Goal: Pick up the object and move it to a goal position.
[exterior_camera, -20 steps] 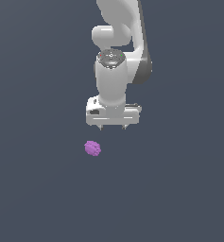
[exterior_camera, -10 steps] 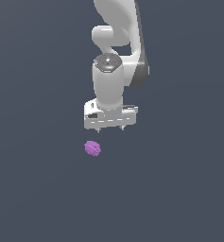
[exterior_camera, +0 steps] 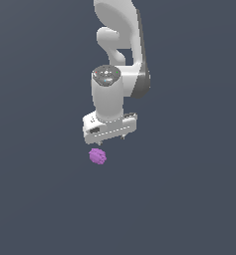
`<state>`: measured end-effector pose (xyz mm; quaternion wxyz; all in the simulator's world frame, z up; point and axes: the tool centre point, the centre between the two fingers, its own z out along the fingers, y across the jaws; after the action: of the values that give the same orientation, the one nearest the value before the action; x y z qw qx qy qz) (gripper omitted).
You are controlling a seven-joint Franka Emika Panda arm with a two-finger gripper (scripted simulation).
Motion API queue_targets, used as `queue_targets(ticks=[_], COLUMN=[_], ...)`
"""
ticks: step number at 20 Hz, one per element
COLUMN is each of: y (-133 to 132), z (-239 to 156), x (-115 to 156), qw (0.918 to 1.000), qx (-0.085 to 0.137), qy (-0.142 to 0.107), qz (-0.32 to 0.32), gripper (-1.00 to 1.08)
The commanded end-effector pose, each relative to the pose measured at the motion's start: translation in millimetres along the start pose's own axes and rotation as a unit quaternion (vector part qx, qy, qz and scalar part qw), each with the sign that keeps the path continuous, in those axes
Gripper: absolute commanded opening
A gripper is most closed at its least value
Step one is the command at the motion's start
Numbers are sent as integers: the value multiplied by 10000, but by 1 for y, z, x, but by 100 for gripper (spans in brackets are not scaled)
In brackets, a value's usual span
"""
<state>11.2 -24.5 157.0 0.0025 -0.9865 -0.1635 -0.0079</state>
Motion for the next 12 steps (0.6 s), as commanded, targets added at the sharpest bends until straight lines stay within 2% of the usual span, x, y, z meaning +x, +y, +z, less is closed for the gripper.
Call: queue_targets(ticks=[1, 6, 12], y=[6, 18, 32], z=[5, 16, 29], x=[0, -2, -4], qw=[9995, 9958, 9865], qx=[-7, -16, -17], qy=[-11, -32, -54], qz=[-309, -914, -1635], gripper=[100, 100, 100])
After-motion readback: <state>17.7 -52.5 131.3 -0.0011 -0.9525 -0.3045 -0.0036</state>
